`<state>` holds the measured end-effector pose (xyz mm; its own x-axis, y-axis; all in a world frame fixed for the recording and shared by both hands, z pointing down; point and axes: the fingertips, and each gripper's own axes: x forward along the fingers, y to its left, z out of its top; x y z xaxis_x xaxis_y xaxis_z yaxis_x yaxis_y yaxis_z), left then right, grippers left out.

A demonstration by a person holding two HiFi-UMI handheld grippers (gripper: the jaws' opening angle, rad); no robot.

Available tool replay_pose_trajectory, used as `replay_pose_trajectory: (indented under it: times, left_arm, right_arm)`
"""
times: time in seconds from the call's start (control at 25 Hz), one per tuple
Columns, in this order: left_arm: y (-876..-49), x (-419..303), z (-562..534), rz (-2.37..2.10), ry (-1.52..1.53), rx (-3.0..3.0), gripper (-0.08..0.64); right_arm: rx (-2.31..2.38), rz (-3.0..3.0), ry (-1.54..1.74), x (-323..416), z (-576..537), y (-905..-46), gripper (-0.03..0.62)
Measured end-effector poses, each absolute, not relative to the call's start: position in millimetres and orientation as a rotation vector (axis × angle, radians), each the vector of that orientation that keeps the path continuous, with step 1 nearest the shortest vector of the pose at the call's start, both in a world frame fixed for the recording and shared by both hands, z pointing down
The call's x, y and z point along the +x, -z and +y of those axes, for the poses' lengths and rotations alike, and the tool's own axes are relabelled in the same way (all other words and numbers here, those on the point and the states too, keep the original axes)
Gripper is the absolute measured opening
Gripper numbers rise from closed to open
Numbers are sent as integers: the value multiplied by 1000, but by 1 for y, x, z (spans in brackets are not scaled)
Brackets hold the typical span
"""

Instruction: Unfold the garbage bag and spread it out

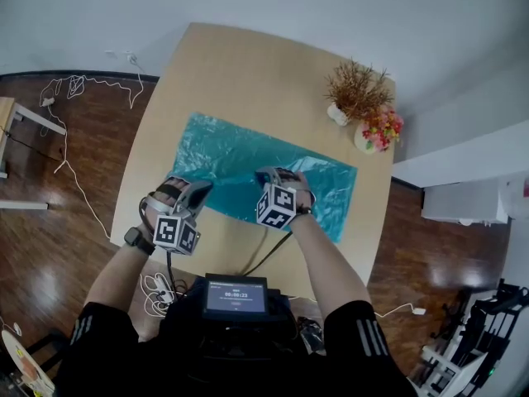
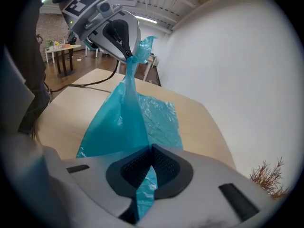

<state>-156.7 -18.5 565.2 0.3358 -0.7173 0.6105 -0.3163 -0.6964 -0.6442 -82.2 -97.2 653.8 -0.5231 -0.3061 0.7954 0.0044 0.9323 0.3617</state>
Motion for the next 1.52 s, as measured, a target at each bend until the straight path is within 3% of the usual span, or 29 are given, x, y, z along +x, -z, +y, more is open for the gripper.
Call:
replay_pose_trajectory:
  times: [0.2, 0.36, 0.76, 1.04, 1.52]
  left_arm:
    - [-560, -163, -22, 974, 1304, -2203, 2]
    - [-543, -172, -26, 1055, 1282, -2258, 92]
    - [-499, -266, -84, 1329, 1292, -2171, 94]
    - [-552, -333, -143, 1298, 1410, -2245, 63]
    - [-710, -291, -155, 428, 1669, -2334, 79]
  right_arm:
    - [228, -2116, 393, -85, -99, -649, 18]
    - [219, -2144, 414, -88, -99, -643, 18]
    - [285, -2223, 387, -93, -108, -626, 18]
    - [362, -2139, 394, -85, -110, -629, 18]
    - [485, -2038, 324, -77, -94, -632, 18]
